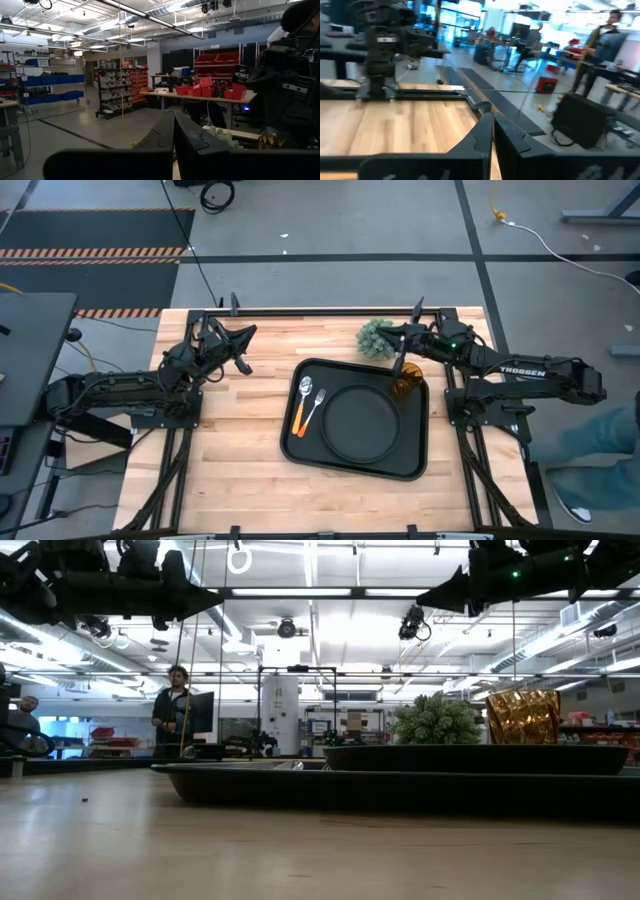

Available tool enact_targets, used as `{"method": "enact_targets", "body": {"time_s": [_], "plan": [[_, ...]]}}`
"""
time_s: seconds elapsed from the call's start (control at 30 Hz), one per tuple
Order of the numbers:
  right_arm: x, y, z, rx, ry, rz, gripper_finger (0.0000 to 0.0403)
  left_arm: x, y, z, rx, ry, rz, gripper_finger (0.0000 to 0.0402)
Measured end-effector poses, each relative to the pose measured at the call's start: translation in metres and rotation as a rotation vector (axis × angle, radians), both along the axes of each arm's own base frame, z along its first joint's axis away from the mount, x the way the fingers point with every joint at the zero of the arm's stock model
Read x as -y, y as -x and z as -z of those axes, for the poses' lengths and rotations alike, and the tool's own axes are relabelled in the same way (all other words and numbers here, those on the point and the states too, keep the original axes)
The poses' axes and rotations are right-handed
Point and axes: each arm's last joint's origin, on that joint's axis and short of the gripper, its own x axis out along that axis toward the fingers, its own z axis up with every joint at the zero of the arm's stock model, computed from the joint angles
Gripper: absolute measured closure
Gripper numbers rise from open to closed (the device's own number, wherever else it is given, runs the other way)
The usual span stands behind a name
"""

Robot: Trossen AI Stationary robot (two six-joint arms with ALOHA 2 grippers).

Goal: Pick and place plate/cup/fork/spoon on tray
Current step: Return to Home Position

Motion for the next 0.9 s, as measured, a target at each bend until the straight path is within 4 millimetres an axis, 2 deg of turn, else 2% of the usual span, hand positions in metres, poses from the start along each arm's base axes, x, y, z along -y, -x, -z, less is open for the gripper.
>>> {"method": "enact_targets", "body": {"time_s": [0.2, 0.43, 0.53, 0.67, 0.9], "plan": [[-0.005, -0.001, 0.006, -0.07, 0.003, -0.168, 0.038, 0.0, 0.0, 0.0, 0.0, 0.0, 0.0, 0.0395], [-0.003, 0.008, 0.004, -0.069, -0.015, -0.008, 0.038, 0.0, 0.0, 0.0, 0.0, 0.0, 0.0, 0.0395], [-0.006, 0.015, 0.001, -0.053, -0.005, -0.01, 0.038, 0.0, 0.0, 0.0, 0.0, 0.0, 0.0, 0.0395], [-0.016, 0.027, 0.012, -0.033, 0.0, -0.054, 0.038, 0.0, 0.0, 0.0, 0.0, 0.0, 0.0, 0.0395], [-0.027, 0.049, 0.032, 0.126, 0.058, -0.082, 0.038, 0.0, 0.0, 0.0, 0.0, 0.0, 0.0, 0.0395]]}}
